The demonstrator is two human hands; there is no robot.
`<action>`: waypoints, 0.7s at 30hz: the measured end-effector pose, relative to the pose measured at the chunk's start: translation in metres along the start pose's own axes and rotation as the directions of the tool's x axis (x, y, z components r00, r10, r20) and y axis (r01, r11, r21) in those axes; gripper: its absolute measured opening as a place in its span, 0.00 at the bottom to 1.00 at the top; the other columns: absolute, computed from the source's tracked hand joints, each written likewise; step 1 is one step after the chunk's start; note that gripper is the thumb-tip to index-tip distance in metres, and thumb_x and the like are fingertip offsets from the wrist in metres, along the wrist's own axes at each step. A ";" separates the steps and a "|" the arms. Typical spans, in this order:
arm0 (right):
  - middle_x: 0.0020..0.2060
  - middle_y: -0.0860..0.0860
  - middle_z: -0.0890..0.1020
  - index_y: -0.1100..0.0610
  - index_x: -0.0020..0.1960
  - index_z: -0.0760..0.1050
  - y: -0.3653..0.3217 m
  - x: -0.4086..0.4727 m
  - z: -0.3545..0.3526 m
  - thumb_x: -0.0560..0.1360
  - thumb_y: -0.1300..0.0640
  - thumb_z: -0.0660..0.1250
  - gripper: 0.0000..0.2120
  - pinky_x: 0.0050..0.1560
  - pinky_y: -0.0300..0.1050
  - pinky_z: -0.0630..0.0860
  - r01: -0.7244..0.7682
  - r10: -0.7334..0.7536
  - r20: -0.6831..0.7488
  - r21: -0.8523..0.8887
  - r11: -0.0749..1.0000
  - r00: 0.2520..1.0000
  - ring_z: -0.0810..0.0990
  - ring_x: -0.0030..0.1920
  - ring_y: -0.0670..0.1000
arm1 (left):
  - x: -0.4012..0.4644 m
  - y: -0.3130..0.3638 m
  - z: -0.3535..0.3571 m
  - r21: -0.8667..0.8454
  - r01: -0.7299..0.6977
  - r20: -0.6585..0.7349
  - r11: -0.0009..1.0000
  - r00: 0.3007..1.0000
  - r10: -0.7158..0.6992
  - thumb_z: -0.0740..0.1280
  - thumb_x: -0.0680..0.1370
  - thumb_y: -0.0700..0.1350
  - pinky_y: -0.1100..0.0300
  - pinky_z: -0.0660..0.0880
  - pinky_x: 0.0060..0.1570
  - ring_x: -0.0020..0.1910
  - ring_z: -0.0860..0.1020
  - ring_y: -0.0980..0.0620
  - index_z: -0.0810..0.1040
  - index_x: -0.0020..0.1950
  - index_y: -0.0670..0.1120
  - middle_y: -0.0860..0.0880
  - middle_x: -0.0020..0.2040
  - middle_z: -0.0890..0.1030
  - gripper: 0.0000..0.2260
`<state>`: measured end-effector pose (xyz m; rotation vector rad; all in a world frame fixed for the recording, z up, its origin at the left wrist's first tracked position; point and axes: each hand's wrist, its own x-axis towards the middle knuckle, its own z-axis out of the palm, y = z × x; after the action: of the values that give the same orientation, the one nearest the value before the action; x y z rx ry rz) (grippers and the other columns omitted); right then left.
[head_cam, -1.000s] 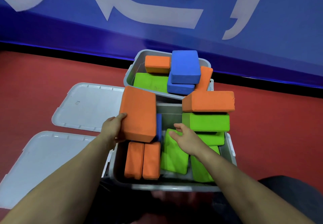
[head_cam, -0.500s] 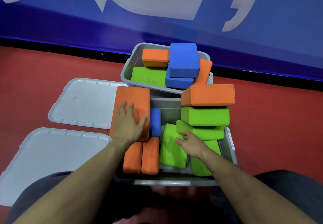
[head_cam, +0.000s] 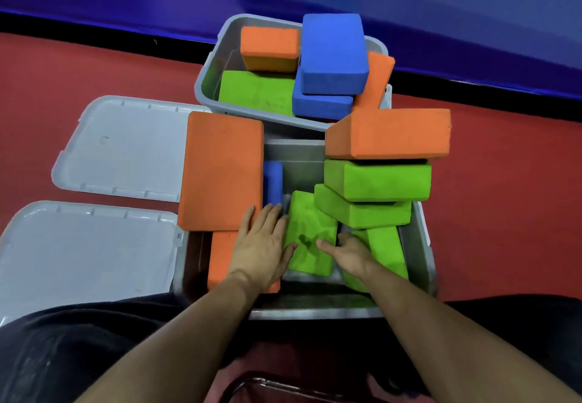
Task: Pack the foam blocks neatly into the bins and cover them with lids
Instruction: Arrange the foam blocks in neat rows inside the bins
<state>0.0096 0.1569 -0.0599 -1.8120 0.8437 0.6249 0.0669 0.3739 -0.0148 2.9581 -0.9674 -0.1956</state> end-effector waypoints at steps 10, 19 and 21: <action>0.66 0.58 0.79 0.64 0.72 0.71 -0.068 -0.093 -0.061 0.76 0.47 0.74 0.32 0.69 0.48 0.73 0.128 -0.124 0.036 -0.192 0.973 0.992 0.79 0.65 0.55 | 0.057 0.057 -0.094 -0.640 0.115 -0.081 0.760 0.973 -0.216 0.69 0.74 0.66 0.47 0.69 0.70 0.72 0.69 0.43 0.59 0.79 0.43 0.43 0.73 0.69 0.43; 0.61 0.55 0.79 0.60 0.72 0.69 -0.084 -0.152 -0.154 0.73 0.48 0.77 0.34 0.47 0.39 0.74 0.179 -0.211 -0.079 -0.298 0.938 0.974 0.79 0.56 0.50 | 0.063 0.053 -0.162 -0.532 0.042 0.030 0.845 0.999 -0.031 0.78 0.66 0.63 0.47 0.70 0.68 0.69 0.72 0.42 0.65 0.73 0.45 0.43 0.68 0.71 0.43; 0.56 0.53 0.79 0.60 0.67 0.68 -0.084 -0.149 -0.163 0.71 0.46 0.79 0.34 0.53 0.44 0.76 0.152 -0.203 -0.152 -0.295 0.944 0.967 0.79 0.56 0.52 | 0.068 0.060 -0.169 -0.620 0.106 0.053 0.778 0.994 -0.093 0.80 0.66 0.61 0.50 0.67 0.70 0.72 0.69 0.42 0.61 0.77 0.44 0.43 0.72 0.67 0.48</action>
<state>-0.0113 0.0665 0.1568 -2.2029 0.7252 0.4862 0.1073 0.2827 0.1489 2.3851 -0.5842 -0.4498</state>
